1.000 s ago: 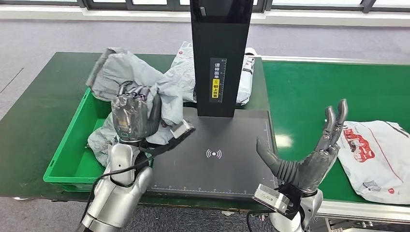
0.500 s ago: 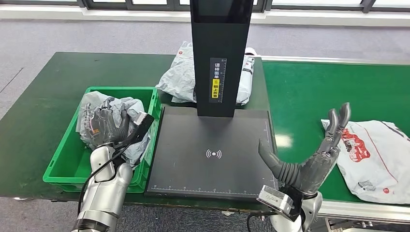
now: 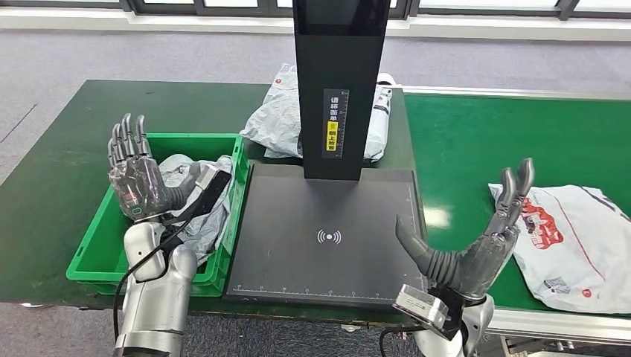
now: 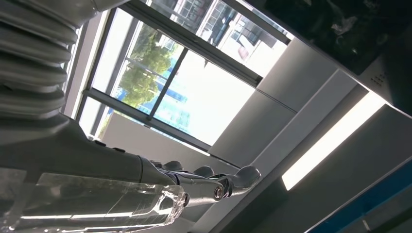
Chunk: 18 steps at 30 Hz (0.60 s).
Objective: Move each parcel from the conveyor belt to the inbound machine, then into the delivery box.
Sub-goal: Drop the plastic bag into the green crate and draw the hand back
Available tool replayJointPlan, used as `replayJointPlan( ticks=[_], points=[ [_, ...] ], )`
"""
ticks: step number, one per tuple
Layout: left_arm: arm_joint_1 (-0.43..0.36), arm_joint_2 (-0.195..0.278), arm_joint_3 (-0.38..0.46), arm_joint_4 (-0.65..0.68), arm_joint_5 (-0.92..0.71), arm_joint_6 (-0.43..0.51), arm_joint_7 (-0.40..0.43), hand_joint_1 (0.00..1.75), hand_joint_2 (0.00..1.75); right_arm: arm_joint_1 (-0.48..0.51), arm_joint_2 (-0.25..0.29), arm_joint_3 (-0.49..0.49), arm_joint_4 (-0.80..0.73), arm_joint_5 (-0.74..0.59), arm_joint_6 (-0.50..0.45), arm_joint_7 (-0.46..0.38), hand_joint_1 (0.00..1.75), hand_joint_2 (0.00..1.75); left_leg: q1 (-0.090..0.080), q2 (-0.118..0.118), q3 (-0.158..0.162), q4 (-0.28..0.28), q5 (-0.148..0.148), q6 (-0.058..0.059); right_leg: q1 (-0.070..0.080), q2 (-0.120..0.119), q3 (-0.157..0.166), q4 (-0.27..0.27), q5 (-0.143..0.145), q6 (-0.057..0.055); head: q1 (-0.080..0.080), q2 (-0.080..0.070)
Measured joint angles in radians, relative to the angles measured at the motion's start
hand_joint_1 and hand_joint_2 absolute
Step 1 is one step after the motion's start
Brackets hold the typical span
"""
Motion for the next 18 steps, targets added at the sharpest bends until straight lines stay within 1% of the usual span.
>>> replayJointPlan(
  ticks=[3,7,9,12,16,18],
  points=[
    [0.008,-0.010,0.011,-0.038,0.000,0.000,-0.004,0.00,1.75,0.000,0.000,0.000,0.005,0.000,0.000,0.000,0.00,1.75,0.000,0.000,0.000,0.000,0.000,0.000,0.000,0.000,0.000,0.000,0.000,0.000,0.000,0.000],
    [0.014,-0.018,0.021,-0.068,0.003,0.000,-0.018,0.00,0.00,0.000,0.000,0.000,0.008,0.000,0.000,0.000,0.00,1.75,0.000,0.000,0.000,0.000,0.000,0.000,0.000,0.000,0.000,0.000,0.000,0.000,0.000,0.000],
    [0.021,-0.026,0.032,-0.098,0.029,0.000,-0.076,0.00,0.00,-0.001,0.000,0.000,0.011,0.003,0.000,0.000,0.00,1.75,0.000,0.000,0.000,0.000,0.000,0.000,0.000,0.000,0.000,0.000,0.000,0.000,0.000,0.000],
    [0.029,-0.033,0.059,-0.168,0.119,0.000,-0.197,0.00,0.00,-0.001,0.000,-0.002,0.016,0.009,0.000,0.000,0.00,1.75,0.000,0.000,0.000,0.000,0.000,0.000,0.000,0.000,0.000,0.000,0.000,0.000,0.000,0.000],
    [0.037,-0.035,0.089,-0.247,0.253,0.000,-0.295,0.00,0.00,-0.002,0.000,-0.009,0.024,0.007,0.000,0.000,0.00,1.75,0.000,0.000,0.000,0.000,0.000,0.000,0.000,0.000,0.000,0.000,0.000,0.000,0.000,0.000],
    [0.041,-0.035,0.106,-0.285,0.350,0.000,-0.363,0.00,0.87,-0.002,0.000,-0.019,0.029,0.007,0.000,0.000,0.00,1.75,0.000,0.000,-0.001,0.000,0.000,0.000,0.000,0.000,0.000,0.000,0.000,0.000,0.000,0.000]
  ],
)
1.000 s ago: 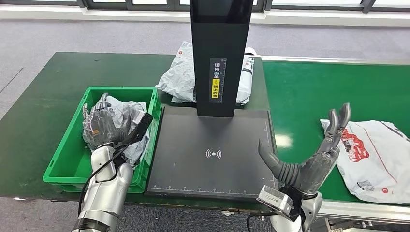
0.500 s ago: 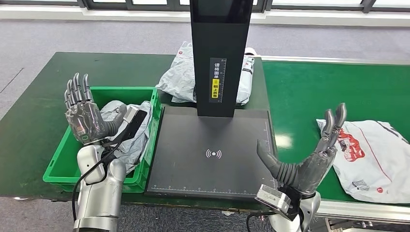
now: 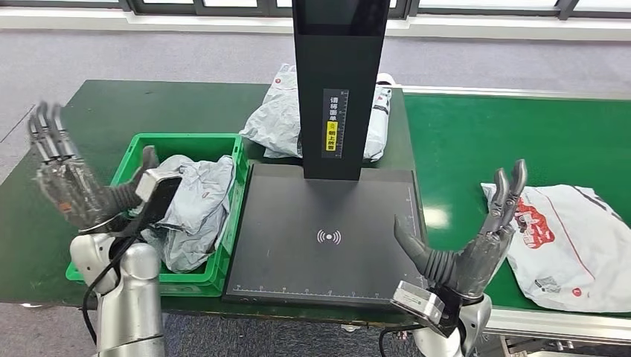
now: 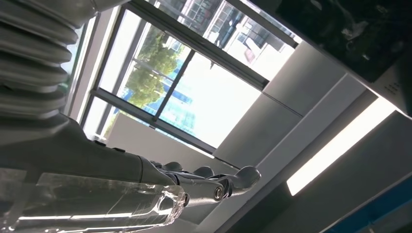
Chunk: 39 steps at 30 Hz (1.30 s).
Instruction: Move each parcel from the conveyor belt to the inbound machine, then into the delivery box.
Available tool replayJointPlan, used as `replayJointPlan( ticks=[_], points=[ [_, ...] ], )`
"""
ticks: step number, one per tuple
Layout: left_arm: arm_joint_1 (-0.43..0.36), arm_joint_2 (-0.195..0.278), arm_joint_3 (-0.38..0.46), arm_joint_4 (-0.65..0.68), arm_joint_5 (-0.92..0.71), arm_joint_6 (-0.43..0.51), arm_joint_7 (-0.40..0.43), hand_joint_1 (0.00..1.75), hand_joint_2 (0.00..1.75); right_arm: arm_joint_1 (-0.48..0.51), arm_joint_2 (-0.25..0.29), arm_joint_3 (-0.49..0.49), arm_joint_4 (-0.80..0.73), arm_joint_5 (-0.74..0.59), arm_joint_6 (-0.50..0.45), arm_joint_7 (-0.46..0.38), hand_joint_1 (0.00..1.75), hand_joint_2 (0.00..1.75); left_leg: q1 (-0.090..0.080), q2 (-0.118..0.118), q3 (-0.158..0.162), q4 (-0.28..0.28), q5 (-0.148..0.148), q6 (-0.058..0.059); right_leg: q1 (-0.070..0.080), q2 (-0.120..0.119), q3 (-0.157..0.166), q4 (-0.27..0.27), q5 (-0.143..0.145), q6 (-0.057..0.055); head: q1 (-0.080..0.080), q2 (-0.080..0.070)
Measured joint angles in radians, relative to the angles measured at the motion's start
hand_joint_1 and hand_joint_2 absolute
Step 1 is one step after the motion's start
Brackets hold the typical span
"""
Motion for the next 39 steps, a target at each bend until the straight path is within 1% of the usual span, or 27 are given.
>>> replayJointPlan(
  ticks=[2,7,10,12,15,16,18,19,20,21,22,23,25,27,29,32,34,39],
  points=[
    [0.004,0.000,0.015,-0.034,0.093,0.000,-0.061,0.00,1.75,-0.003,0.000,-0.018,0.008,0.001,0.000,0.000,0.00,1.75,0.000,0.000,0.000,0.000,0.000,0.000,0.000,-0.001,0.000,0.000,0.000,0.000,0.000,0.000],
    [0.014,-0.001,0.030,-0.076,0.306,0.000,-0.162,0.00,1.75,-0.020,0.002,-0.088,0.038,0.028,0.000,0.000,0.00,1.75,0.000,-0.001,0.000,0.000,0.000,0.000,0.000,-0.001,0.000,0.000,0.000,0.000,0.000,0.000],
    [0.020,-0.001,0.019,-0.075,0.412,0.000,-0.185,0.00,1.75,-0.025,0.005,-0.132,0.057,0.050,0.000,0.000,0.00,1.75,0.000,-0.001,0.000,0.000,0.000,0.000,0.000,-0.002,0.000,0.000,0.000,0.000,0.000,0.000],
    [0.027,-0.002,-0.010,-0.061,0.493,-0.003,-0.204,0.00,1.75,-0.034,0.005,-0.162,0.075,0.070,0.000,0.000,0.00,1.75,0.000,-0.001,0.001,0.000,0.000,0.000,0.000,-0.002,0.000,0.000,0.000,0.000,0.000,0.000],
    [0.035,0.003,-0.089,-0.013,0.686,-0.036,-0.238,0.00,1.75,-0.061,0.007,-0.234,0.112,0.144,0.000,0.000,0.00,1.75,-0.001,-0.003,0.000,0.000,0.000,0.000,0.000,-0.003,0.001,0.000,0.000,0.000,0.000,0.000],
    [0.035,0.004,-0.103,-0.005,0.720,-0.046,-0.241,0.00,1.75,-0.066,0.007,-0.248,0.118,0.160,0.000,0.000,0.00,1.75,-0.001,-0.003,0.000,0.001,0.000,0.000,0.000,-0.004,0.001,0.000,0.000,0.000,0.000,0.000],
    [0.036,0.005,-0.112,-0.001,0.739,-0.053,-0.243,0.00,1.75,-0.069,0.008,-0.257,0.122,0.173,0.000,0.000,0.00,1.75,-0.001,-0.003,0.000,0.001,0.000,0.000,0.000,-0.004,0.001,0.000,0.000,0.000,0.000,0.000],
    [0.044,0.009,-0.138,0.007,0.787,-0.094,-0.244,0.00,1.75,-0.081,0.010,-0.299,0.130,0.238,0.000,0.000,0.00,1.75,-0.001,-0.003,0.000,0.001,0.000,0.001,-0.001,-0.004,0.001,0.000,0.000,0.000,0.000,0.000],
    [0.066,0.016,-0.186,0.021,0.882,-0.216,-0.247,0.00,1.75,-0.111,0.014,-0.400,0.144,0.365,0.000,0.002,0.00,1.75,-0.001,-0.004,-0.001,0.001,0.000,0.001,-0.001,-0.004,0.001,0.000,0.000,0.001,0.000,0.000],
    [0.089,0.023,-0.234,0.035,0.982,-0.360,-0.249,0.00,1.75,-0.145,0.019,-0.509,0.159,0.493,0.000,0.003,0.00,1.75,-0.001,-0.004,-0.001,0.001,0.000,0.001,-0.001,-0.004,0.001,0.000,0.000,0.001,0.000,0.000],
    [0.112,0.030,-0.281,0.048,1.088,-0.525,-0.251,0.00,1.75,-0.182,0.024,-0.626,0.179,0.621,0.000,0.004,0.00,1.75,-0.001,-0.004,-0.002,0.001,0.000,0.001,-0.001,-0.004,0.001,0.000,0.000,0.001,0.000,0.000],
    [0.127,0.033,-0.305,0.054,1.163,-0.674,-0.251,0.00,1.75,-0.212,0.028,-0.714,0.196,0.694,0.000,0.006,0.00,1.75,-0.001,-0.005,-0.002,0.001,0.000,0.001,-0.001,-0.004,0.001,0.000,0.000,0.001,0.000,0.000],
    [0.130,0.032,-0.308,0.057,1.241,-0.845,-0.252,0.00,1.75,-0.245,0.030,-0.788,0.235,0.719,0.000,0.008,0.00,1.75,-0.001,-0.005,-0.002,0.001,0.000,0.001,-0.001,-0.004,0.000,0.000,0.000,0.001,0.000,0.000],
    [0.135,0.033,-0.308,0.062,1.311,-0.972,-0.252,0.00,1.75,-0.278,0.029,-0.854,0.282,0.738,0.000,0.012,0.00,1.75,-0.001,-0.005,-0.002,0.001,0.000,0.001,-0.001,-0.004,0.000,0.000,0.000,0.001,0.000,0.000],
    [0.140,0.033,-0.307,0.070,1.363,-1.044,-0.252,0.00,1.75,-0.304,0.027,-0.903,0.326,0.750,0.000,0.029,0.00,1.75,-0.001,-0.005,-0.002,0.001,0.000,0.001,-0.001,-0.004,0.000,0.000,0.000,0.001,0.000,0.000],
    [0.150,0.034,-0.305,0.084,1.425,-1.120,-0.252,0.00,1.75,-0.334,0.013,-0.954,0.390,0.772,0.000,0.092,0.00,1.75,-0.001,-0.005,-0.002,0.001,0.000,0.001,-0.001,-0.004,0.000,0.000,0.000,0.001,0.000,0.000],
    [0.161,0.035,-0.303,0.094,1.438,-1.139,-0.252,0.00,1.75,-0.347,-0.003,-0.977,0.428,0.780,0.000,0.141,0.00,1.75,-0.001,-0.005,-0.003,0.001,0.000,0.001,-0.001,-0.004,0.000,0.000,0.000,0.001,0.000,0.000],
    [0.177,0.038,-0.290,0.119,1.422,-1.147,-0.252,0.00,1.75,-0.366,-0.056,-1.021,0.513,0.804,-0.001,0.245,0.00,1.75,-0.001,-0.006,-0.003,0.001,0.000,0.001,-0.001,-0.005,0.000,0.000,0.000,0.001,0.000,0.000]
  ],
)
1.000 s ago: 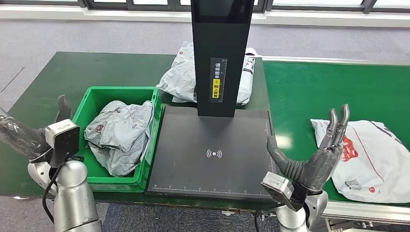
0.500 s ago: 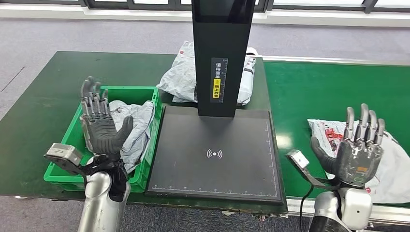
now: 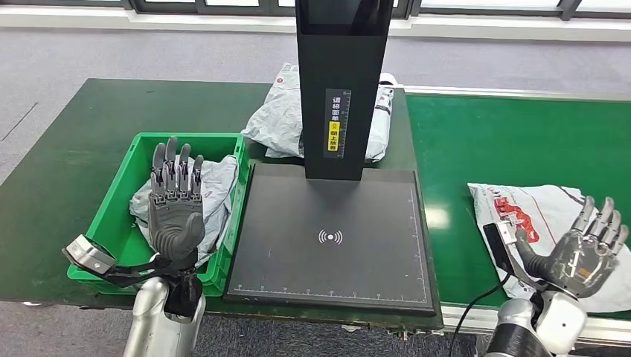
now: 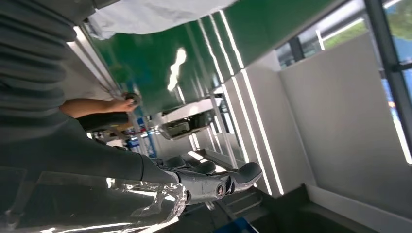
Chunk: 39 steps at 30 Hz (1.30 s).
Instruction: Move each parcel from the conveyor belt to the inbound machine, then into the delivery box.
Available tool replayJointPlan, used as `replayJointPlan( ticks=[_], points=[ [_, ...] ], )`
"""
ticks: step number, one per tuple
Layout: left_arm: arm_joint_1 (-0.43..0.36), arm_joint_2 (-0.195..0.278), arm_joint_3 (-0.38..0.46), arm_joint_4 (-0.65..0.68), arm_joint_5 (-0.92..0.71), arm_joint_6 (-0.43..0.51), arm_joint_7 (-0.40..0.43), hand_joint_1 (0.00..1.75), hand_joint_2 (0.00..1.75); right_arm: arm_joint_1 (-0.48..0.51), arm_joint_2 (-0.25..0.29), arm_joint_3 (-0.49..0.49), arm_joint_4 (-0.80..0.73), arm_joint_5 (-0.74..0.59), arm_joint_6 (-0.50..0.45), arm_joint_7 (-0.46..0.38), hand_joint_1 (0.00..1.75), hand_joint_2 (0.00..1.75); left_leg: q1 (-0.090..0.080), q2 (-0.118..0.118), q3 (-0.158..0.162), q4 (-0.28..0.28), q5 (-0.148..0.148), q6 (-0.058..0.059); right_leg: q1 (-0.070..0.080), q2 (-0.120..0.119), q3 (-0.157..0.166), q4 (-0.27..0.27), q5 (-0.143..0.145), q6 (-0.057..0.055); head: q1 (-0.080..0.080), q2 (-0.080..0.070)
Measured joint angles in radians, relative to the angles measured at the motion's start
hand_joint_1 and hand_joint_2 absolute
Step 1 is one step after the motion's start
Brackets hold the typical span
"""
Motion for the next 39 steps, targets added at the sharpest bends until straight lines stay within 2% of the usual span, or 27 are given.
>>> replayJointPlan(
  ticks=[5,7,12,17,21,32,33,36,37,39],
  points=[
    [0.002,0.000,0.007,0.017,-0.036,0.007,0.000,0.00,1.75,-0.009,-0.051,-0.015,0.088,0.015,-0.001,0.106,0.00,1.75,0.000,0.000,0.000,0.000,0.000,0.000,0.000,0.000,0.000,0.000,0.000,0.000,0.000,0.000],
    [0.002,0.000,0.007,0.019,-0.041,0.010,0.000,0.00,1.75,-0.016,-0.072,-0.019,0.139,-0.014,-0.001,0.114,0.00,1.75,0.000,0.000,0.000,0.000,0.000,0.000,0.000,0.000,0.000,0.000,0.000,0.000,0.000,0.000],
    [0.003,0.000,0.009,0.026,-0.068,0.013,0.000,0.00,1.75,-0.073,-0.156,-0.034,0.393,-0.173,0.008,0.083,0.00,1.75,0.000,0.000,0.000,0.000,0.000,0.000,0.000,0.000,0.000,0.000,0.000,0.000,0.000,0.000],
    [0.004,0.000,0.017,0.036,-0.099,0.030,0.000,0.00,1.75,-0.107,-0.219,-0.036,0.584,-0.181,0.029,0.175,0.00,1.75,0.000,0.000,0.000,0.000,0.000,0.001,0.000,-0.001,0.000,0.000,0.000,0.000,0.000,0.000],
    [0.005,0.000,0.022,0.042,-0.114,0.050,0.000,0.00,1.75,-0.116,-0.246,-0.035,0.654,-0.122,0.008,0.304,0.00,1.75,0.000,-0.001,-0.001,0.000,0.000,0.001,0.000,-0.001,0.000,0.000,0.000,0.000,0.000,0.000],
    [0.009,0.000,0.034,0.053,-0.140,0.077,0.000,0.00,1.75,-0.119,-0.272,-0.012,0.719,-0.039,0.001,0.467,0.00,1.75,0.000,-0.001,-0.001,0.000,0.000,0.001,0.000,-0.001,0.000,0.000,0.000,0.000,0.000,0.000],
    [0.009,0.000,0.036,0.053,-0.141,0.078,0.000,0.00,1.75,-0.119,-0.274,-0.009,0.724,-0.033,0.002,0.479,0.16,1.75,0.000,-0.001,-0.001,0.000,0.000,0.001,0.000,-0.001,0.000,0.000,0.000,0.000,0.000,0.000],
    [0.010,0.000,0.040,0.054,-0.146,0.082,0.000,0.00,1.75,-0.122,-0.278,-0.001,0.738,-0.017,0.023,0.507,1.47,1.75,0.000,-0.001,-0.001,0.000,0.000,0.001,0.000,-0.001,0.000,0.000,0.000,0.000,0.000,0.000],
    [0.010,0.000,0.042,0.054,-0.148,0.083,0.000,0.00,1.75,-0.123,-0.279,0.003,0.743,-0.012,0.038,0.514,1.75,1.75,0.000,-0.001,-0.001,0.000,0.000,0.001,0.000,-0.001,0.000,0.000,0.000,0.000,0.000,0.000],
    [0.011,0.000,0.044,0.054,-0.150,0.085,0.000,0.00,1.75,-0.126,-0.280,0.012,0.750,-0.009,0.076,0.510,1.75,1.75,0.000,-0.001,-0.001,0.000,0.000,0.001,0.000,-0.001,0.000,0.000,0.000,0.000,0.000,0.000]
  ],
)
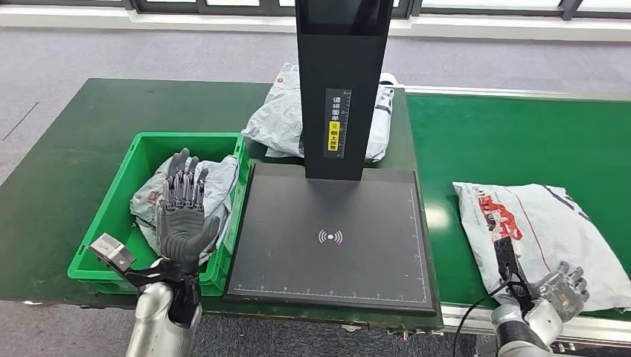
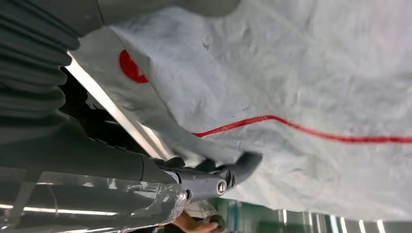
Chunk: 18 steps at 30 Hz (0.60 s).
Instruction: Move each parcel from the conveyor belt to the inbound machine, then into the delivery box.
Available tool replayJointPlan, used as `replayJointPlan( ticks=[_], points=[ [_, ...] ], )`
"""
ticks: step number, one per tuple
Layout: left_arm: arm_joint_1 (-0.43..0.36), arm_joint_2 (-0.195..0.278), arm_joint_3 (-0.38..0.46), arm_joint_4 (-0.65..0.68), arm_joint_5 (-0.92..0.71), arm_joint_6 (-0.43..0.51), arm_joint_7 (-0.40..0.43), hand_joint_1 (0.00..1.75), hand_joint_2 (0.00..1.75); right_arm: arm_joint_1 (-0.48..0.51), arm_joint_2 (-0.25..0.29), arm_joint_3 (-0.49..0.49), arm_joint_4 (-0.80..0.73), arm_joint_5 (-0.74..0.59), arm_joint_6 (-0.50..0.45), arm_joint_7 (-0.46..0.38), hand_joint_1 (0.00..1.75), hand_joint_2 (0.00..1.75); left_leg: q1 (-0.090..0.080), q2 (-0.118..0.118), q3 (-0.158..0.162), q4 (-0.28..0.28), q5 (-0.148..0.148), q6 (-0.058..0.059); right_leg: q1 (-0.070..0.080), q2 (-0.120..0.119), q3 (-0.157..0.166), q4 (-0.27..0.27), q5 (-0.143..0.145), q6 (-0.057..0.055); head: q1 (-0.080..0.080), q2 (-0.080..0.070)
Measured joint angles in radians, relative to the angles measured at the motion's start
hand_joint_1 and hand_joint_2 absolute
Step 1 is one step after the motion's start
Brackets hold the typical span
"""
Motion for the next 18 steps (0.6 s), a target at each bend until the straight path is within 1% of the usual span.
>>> replayJointPlan(
  ticks=[4,13,16,18],
  points=[
    [0.001,0.000,0.004,0.000,-0.001,0.001,0.000,0.00,1.75,-0.007,0.000,0.008,0.010,-0.008,0.050,-0.036,1.75,1.75,0.000,0.000,0.000,0.000,0.000,0.000,0.000,0.000,0.000,0.000,0.000,0.000,0.000,0.000],
    [0.002,0.000,0.013,0.000,-0.008,0.002,0.000,0.00,1.75,-0.020,0.003,0.025,0.023,-0.019,0.090,-0.076,1.75,1.75,0.000,0.000,0.000,0.000,0.000,0.000,0.000,0.000,0.000,0.000,0.000,0.000,0.000,0.000],
    [0.003,0.000,0.014,0.001,-0.011,0.005,0.000,0.00,1.75,-0.021,0.011,0.030,0.024,-0.030,0.097,-0.133,1.75,1.75,0.000,0.000,0.000,0.000,0.000,0.000,0.000,0.000,0.000,0.000,0.000,0.000,0.000,0.000],
    [0.003,0.000,0.014,0.001,-0.012,0.010,0.000,0.00,1.75,-0.022,0.024,0.040,0.023,-0.045,0.094,-0.213,1.75,1.75,0.000,0.000,0.000,0.000,0.000,0.000,0.000,0.000,0.000,0.000,0.000,0.000,0.000,0.000]
  ],
)
